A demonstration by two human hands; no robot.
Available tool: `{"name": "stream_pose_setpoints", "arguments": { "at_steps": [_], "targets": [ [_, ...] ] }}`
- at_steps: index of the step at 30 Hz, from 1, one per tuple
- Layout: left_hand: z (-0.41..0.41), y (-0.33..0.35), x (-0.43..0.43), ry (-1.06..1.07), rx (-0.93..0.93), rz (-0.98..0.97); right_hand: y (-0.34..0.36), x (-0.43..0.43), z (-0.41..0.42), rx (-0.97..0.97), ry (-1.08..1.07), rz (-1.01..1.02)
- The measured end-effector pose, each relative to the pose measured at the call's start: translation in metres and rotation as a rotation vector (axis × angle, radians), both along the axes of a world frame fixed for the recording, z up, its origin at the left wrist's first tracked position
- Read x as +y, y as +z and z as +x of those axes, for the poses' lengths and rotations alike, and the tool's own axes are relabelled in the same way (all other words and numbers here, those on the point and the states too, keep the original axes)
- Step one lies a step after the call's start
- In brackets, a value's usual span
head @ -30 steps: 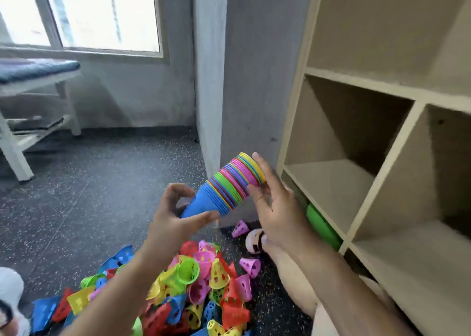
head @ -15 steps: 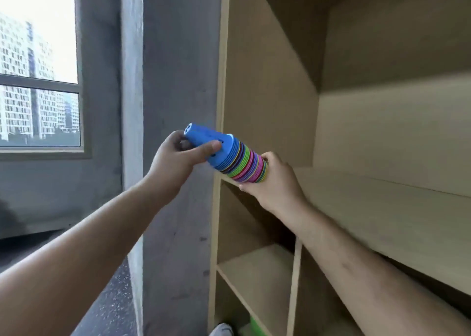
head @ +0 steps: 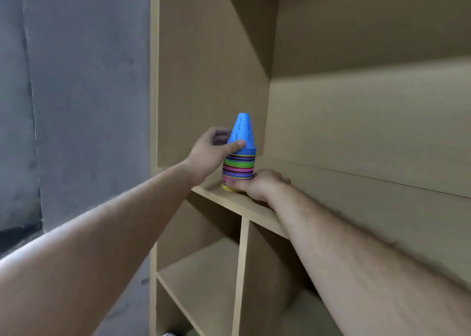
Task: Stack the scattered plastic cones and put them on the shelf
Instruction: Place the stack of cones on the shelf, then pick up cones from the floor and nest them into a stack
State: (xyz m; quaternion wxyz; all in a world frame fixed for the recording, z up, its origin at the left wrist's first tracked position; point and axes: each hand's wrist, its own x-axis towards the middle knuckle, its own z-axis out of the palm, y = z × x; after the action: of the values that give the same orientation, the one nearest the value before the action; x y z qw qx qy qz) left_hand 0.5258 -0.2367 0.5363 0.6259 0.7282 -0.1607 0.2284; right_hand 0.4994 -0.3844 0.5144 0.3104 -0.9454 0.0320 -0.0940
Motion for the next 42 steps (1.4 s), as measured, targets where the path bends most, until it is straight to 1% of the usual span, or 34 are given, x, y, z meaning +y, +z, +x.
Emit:
{"name": "stream_pose_setpoints", "arguments": {
  "at_steps": [2,4,7,9,11,13,14,15,16,19,23,28,30,33,35,37,39,40,42],
  "targets": [
    [0.004,-0.006,-0.004,0.021,-0.017,-0.005,-0.001,-0.002,0.002,0.016,-0.028,-0.066],
    [0.003,-0.011,-0.002,0.044,-0.019,0.037,-0.002,-0.004,-0.001,0.002,-0.037,-0.089],
    [-0.010,-0.015,0.005,0.132,-0.034,0.150,0.000,-0.003,-0.014,-0.103,-0.067,-0.095],
    [-0.029,-0.018,0.012,0.199,-0.080,0.188,-0.002,0.001,-0.026,-0.269,-0.064,-0.095],
    [-0.054,-0.024,0.021,0.264,-0.145,0.237,-0.013,0.007,-0.045,-0.510,0.014,-0.090],
    [-0.085,-0.034,0.034,0.316,-0.193,0.282,-0.034,0.017,-0.071,-0.761,0.177,-0.031],
    [-0.103,-0.043,0.043,0.339,-0.210,0.297,-0.048,0.023,-0.084,-0.843,0.269,0.018],
    [-0.121,-0.054,0.052,0.363,-0.229,0.314,-0.064,0.030,-0.098,-0.883,0.357,0.072],
    [-0.139,-0.069,0.062,0.391,-0.244,0.339,-0.082,0.039,-0.110,-0.872,0.439,0.132],
    [-0.195,-0.133,0.096,0.461,-0.228,0.450,-0.146,0.077,-0.144,-0.701,0.618,0.260],
    [-0.271,-0.248,0.139,0.500,-0.061,0.540,-0.251,0.142,-0.186,-0.433,0.803,0.314],
    [-0.363,-0.390,0.184,0.643,0.185,0.519,-0.379,0.204,-0.251,-0.096,0.964,0.295],
    [-0.400,-0.444,0.195,0.699,0.323,0.510,-0.429,0.220,-0.277,0.021,1.045,0.233],
    [-0.456,-0.517,0.199,0.766,0.575,0.496,-0.501,0.229,-0.310,0.162,1.146,0.082],
    [-0.493,-0.554,0.194,0.790,0.729,0.475,-0.539,0.223,-0.330,0.216,1.196,-0.018],
    [-0.521,-0.582,0.189,0.786,0.845,0.525,-0.568,0.213,-0.344,0.265,1.284,-0.148],
    [-0.539,-0.600,0.185,0.720,0.922,0.637,-0.585,0.205,-0.351,0.321,1.403,-0.295],
    [-0.545,-0.606,0.184,0.677,0.929,0.685,-0.589,0.203,-0.352,0.339,1.443,-0.345],
    [-0.552,-0.612,0.181,0.591,0.945,0.763,-0.593,0.201,-0.354,0.360,1.479,-0.392]
  ]
}}
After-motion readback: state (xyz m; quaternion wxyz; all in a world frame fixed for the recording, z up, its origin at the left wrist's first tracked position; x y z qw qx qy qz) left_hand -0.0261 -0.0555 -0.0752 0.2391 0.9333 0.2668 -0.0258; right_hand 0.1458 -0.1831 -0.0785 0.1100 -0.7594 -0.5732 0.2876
